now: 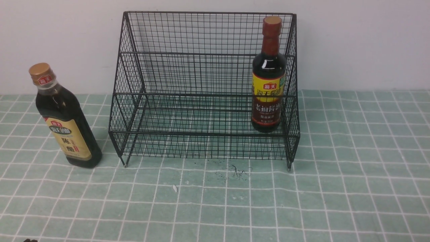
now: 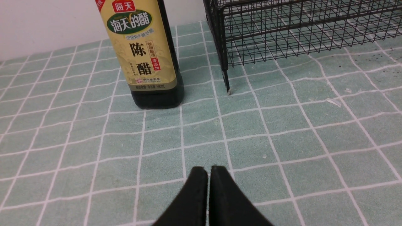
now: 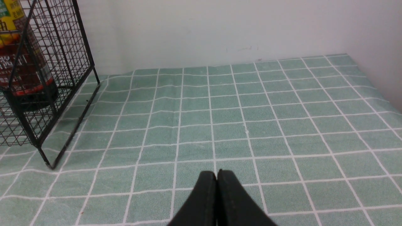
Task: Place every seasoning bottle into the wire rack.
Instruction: Use the left arm to grab the condiment bottle closest to it
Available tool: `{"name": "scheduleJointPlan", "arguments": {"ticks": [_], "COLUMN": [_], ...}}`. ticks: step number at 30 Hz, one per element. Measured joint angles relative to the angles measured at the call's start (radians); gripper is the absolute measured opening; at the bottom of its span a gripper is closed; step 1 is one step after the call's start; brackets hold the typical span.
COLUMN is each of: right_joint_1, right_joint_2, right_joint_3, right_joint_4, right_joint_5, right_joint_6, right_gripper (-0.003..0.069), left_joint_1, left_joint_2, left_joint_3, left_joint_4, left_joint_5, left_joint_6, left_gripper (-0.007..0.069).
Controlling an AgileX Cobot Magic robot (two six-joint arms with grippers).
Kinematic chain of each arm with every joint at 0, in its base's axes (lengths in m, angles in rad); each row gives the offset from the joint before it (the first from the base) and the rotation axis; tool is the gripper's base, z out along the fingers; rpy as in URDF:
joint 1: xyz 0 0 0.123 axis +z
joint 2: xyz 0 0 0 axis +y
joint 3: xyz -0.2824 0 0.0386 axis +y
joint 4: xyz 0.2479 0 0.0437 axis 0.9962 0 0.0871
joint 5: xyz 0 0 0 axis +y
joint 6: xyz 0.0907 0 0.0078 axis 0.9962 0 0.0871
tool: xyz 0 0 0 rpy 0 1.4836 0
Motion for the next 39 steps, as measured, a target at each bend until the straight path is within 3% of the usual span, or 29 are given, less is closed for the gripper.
{"name": "scheduleJointPlan", "arguments": {"ticks": [9, 17, 21, 30, 35, 39], "right_joint_1": [0.000, 0.000, 0.000, 0.000, 0.000, 0.000], "right_joint_2": [0.000, 0.000, 0.000, 0.000, 0.000, 0.000], "right_joint_3": [0.000, 0.000, 0.000, 0.000, 0.000, 0.000], "right_joint_4": [0.000, 0.000, 0.000, 0.000, 0.000, 0.000], "right_joint_5": [0.000, 0.000, 0.000, 0.001, 0.001, 0.001], "right_joint_6": [0.000, 0.000, 0.000, 0.003, 0.004, 0.004], "right_gripper": [-0.0013, -0.0013, -0.0013, -0.0013, -0.0013, -0.0013], "left_joint_1": [0.000, 0.000, 0.000, 0.000, 0.000, 0.000], "left_joint_2": [0.000, 0.000, 0.003, 0.430, 0.729, 0.924], "left_joint_3": [0.002, 0.002, 0.002, -0.181, -0.370, -0.512], "left_joint_4": [-0.033, -0.294, -0.343, -0.359, -0.415, -0.437], "left_joint_5": [-0.068, -0.526, -0.739, -0.814, -0.839, -0.840], "left_joint_6": [0.004, -0.046, -0.058, 0.202, 0.219, 0.220], "left_gripper": [-0.0006, -0.0006, -0.0006, 0.0000, 0.0089, 0.0235]}}
